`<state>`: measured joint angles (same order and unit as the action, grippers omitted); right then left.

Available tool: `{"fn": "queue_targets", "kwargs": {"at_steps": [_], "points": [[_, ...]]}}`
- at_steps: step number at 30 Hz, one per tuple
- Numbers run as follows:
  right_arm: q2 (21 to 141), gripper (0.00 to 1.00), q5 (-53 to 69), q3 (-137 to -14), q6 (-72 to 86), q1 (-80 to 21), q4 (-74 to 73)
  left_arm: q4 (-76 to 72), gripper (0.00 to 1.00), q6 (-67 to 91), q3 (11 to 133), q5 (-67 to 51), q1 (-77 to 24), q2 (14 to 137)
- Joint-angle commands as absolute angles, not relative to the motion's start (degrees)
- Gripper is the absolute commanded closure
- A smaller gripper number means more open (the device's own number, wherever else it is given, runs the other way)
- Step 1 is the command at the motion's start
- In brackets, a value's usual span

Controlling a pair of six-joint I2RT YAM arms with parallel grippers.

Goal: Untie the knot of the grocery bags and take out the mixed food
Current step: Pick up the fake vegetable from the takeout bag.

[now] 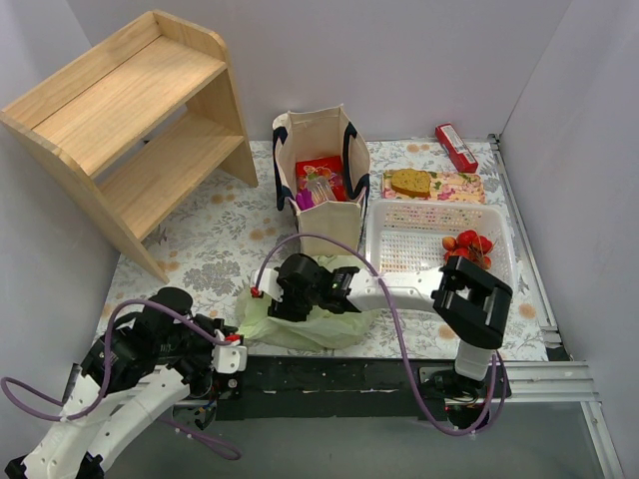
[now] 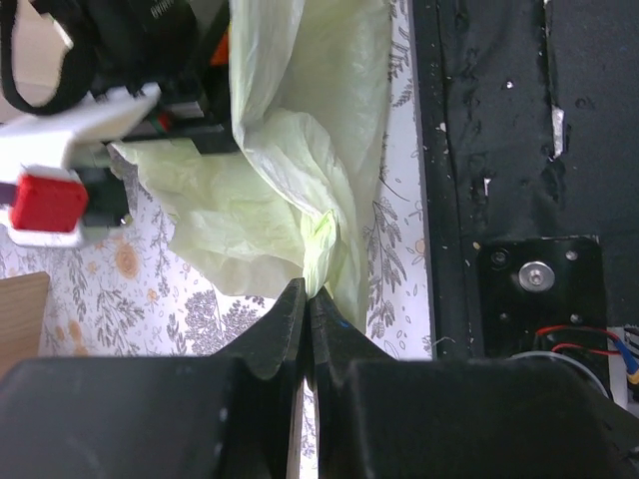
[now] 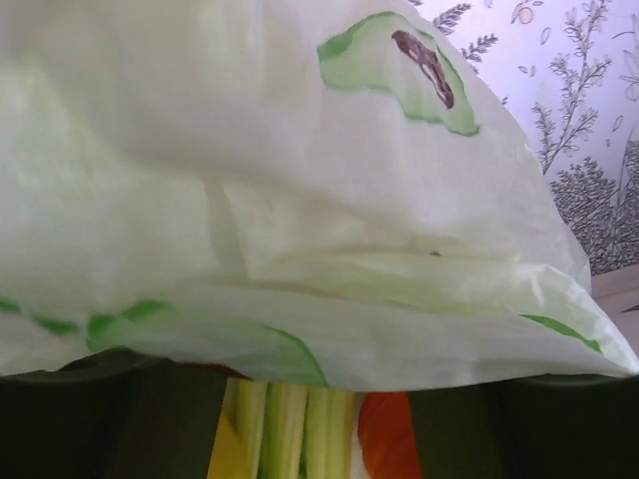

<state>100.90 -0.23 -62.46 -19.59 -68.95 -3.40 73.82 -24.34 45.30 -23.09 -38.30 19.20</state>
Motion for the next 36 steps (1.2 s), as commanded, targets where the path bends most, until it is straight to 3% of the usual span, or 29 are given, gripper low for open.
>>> {"fn": "queue_targets", "kwargs": {"at_steps": [1,4,7,8,11,14,26,36], "points": [[104.5,0.26,-2.11,-64.61,-20.04,-67.85,-0.97,70.93,1.0,-22.68,45.44,-24.08,-37.97,20.48],[105.73,0.27,1.39,-62.5,-22.32,-67.33,-1.67,70.14,1.0,-21.71,45.7,-23.47,-37.97,20.65],[104.07,0.53,7.45,-61.09,-26.18,-66.71,-3.77,69.26,1.0,-20.92,45.7,-22.42,-37.97,20.65],[103.19,0.66,8.86,-60.3,-27.41,-66.71,-4.48,68.56,1.0,-20.74,45.53,-21.89,-37.97,20.57],[98.19,0.85,11.25,-58.19,-31.54,-66.62,-6.85,66.11,1.0,-19.96,45.09,-18.38,-37.97,20.92],[91.34,0.96,12.65,-56.78,-35.24,-65.92,-10.27,63.73,1.0,-19.6,44.12,-13.28,-37.97,21.44],[84.02,0.99,26.88,-60.72,-51.58,-57.4,-30.3,50.46,1.0,-23.02,44.03,4.73,-36.31,22.94],[82.53,0.99,41.13,-72.86,-40.35,-55.28,-24.44,56.69,1.0,-21.98,48.16,-7.47,-34.98,24.87]]}}
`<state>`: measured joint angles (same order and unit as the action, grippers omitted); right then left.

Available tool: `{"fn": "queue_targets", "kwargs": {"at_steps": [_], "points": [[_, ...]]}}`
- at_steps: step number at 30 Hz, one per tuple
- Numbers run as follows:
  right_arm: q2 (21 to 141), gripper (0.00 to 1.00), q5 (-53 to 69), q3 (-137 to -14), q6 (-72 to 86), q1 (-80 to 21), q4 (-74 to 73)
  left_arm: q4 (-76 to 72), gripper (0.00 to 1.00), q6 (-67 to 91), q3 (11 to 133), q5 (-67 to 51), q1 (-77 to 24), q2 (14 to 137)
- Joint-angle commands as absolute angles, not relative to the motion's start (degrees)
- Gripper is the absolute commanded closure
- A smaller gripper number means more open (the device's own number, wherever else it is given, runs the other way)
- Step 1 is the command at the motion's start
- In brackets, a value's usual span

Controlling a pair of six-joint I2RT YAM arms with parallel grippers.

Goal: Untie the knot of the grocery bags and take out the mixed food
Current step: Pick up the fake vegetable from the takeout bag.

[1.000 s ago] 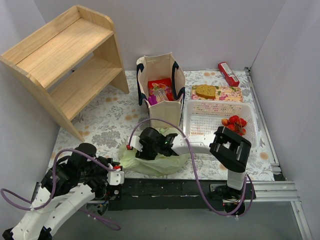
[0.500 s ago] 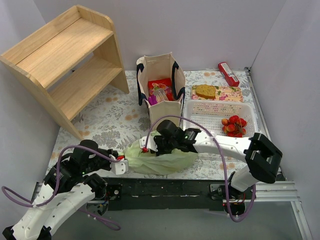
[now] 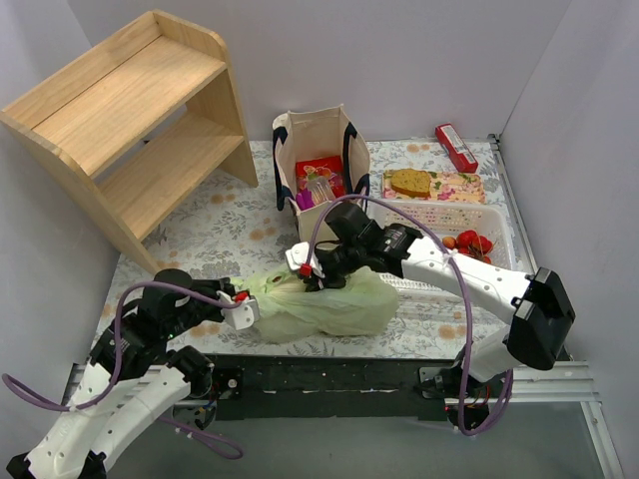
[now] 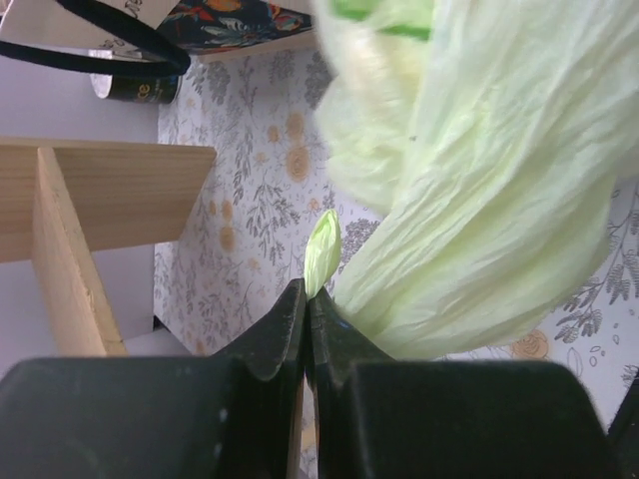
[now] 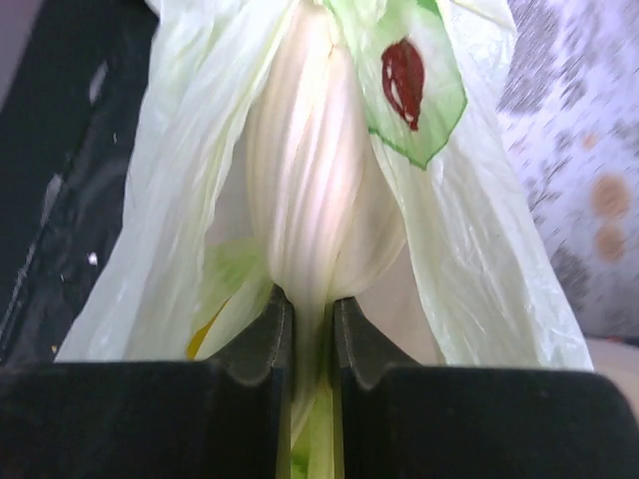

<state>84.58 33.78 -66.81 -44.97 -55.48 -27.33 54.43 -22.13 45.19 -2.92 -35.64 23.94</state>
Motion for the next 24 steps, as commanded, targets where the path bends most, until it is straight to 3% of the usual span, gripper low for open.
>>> {"fn": "queue_targets", "kwargs": {"at_steps": [1,4,7,18,24], "points": [[82.27,0.99,41.13,-73.21,-39.73,-55.28,-23.65,57.12,1.0,-21.97,48.25,-8.34,-34.98,25.22],[80.95,0.99,39.91,-72.6,-37.71,-55.2,-21.63,57.39,0.96,-22.06,48.6,-10.1,-34.98,25.75],[79.72,0.99,34.99,-68.3,-36.47,-55.02,-19.87,58.26,1.0,-23.8,49.74,-10.64,-34.98,26.19],[75.41,0.99,33.4,-60.56,-43.77,-53.0,-24.96,65.83,1.0,-25.49,50.89,3.59,-34.98,21.28],[74.97,0.99,37.52,-61.52,-48.16,-52.82,-28.74,65.21,1.0,-22.24,50.97,5.45,-34.98,19.86]]}}
